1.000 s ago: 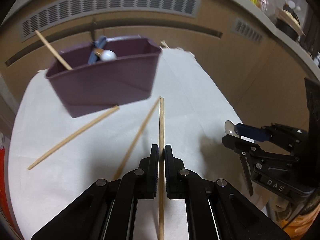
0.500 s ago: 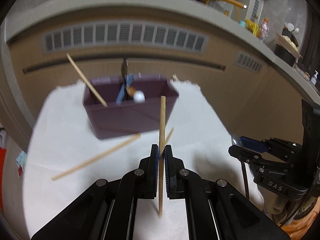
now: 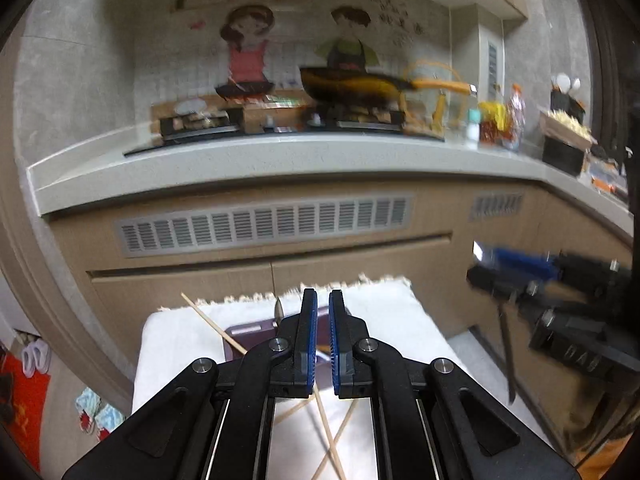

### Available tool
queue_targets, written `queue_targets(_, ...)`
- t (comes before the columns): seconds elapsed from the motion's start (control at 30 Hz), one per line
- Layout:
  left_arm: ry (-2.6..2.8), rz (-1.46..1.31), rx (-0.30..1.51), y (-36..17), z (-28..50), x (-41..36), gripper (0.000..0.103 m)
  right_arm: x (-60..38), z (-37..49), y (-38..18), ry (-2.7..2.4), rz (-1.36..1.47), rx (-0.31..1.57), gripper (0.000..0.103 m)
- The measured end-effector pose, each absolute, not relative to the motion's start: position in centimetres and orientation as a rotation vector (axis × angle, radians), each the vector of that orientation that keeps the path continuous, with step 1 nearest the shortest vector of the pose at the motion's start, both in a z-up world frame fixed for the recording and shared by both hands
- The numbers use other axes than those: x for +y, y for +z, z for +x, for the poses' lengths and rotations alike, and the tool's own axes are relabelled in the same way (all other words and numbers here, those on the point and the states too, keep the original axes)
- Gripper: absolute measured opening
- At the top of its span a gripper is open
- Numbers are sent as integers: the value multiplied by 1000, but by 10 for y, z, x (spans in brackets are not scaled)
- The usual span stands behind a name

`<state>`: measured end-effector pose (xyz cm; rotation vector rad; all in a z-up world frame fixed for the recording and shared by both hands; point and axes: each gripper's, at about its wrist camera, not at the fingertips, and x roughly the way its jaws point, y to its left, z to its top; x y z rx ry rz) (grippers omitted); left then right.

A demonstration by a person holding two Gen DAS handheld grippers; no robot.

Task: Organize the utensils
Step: 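Carry the chopstick and grey spoon up over the purple caddy with both grippers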

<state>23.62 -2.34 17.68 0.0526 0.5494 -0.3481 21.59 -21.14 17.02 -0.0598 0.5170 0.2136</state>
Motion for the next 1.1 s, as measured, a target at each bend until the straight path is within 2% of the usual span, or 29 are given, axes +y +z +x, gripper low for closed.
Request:
queue_targets(0.17, -335, 71, 724, 121, 256, -32, 8, -212, 221, 161, 205, -65, 547, 31)
queue_targets(0.23, -325, 63, 806, 87, 267, -36, 13, -214, 224, 149, 200, -65, 580, 31)
queue_targets(0.3, -314, 48, 856, 62, 272, -40, 36, -217, 226, 134, 193, -66, 607, 31)
queue_targets(0.37, -287, 47, 886, 33, 275, -44, 53, -221, 225, 118, 193, -62, 636, 31)
queue_targets(0.53, -237, 36, 972, -20, 289, -56, 58, -229, 227, 65, 198, -42, 733, 31)
queue_targets(0.63, -220, -21, 1009, -39, 302, -56, 57, -234, 229, 37, 191, -15, 795, 31)
queue_targets(0.67, -213, -28, 1009, -42, 304, -56, 50, -235, 230, 27, 190, -8, 819, 31)
queue_targets(0.7, -206, -27, 1003, -43, 305, -57, 34, -237, 231, 17, 185, -5, 840, 31)
queue_targets(0.73, -205, -23, 1001, -45, 306, -58, 26, -238, 231, 9, 181, -3, 857, 31)
queue_targets(0.77, -210, -24, 1000, -45, 306, -57, 12, -240, 232, 3, 179, 1, 868, 31)
queue_targets(0.8, -218, -28, 997, -43, 305, -57, 8, -243, 233, -2, 178, 10, 881, 31)
queue_targets(1.1, -296, -38, 858, -1, 277, -42, 5, -245, 233, -6, 195, 69, 864, 31)
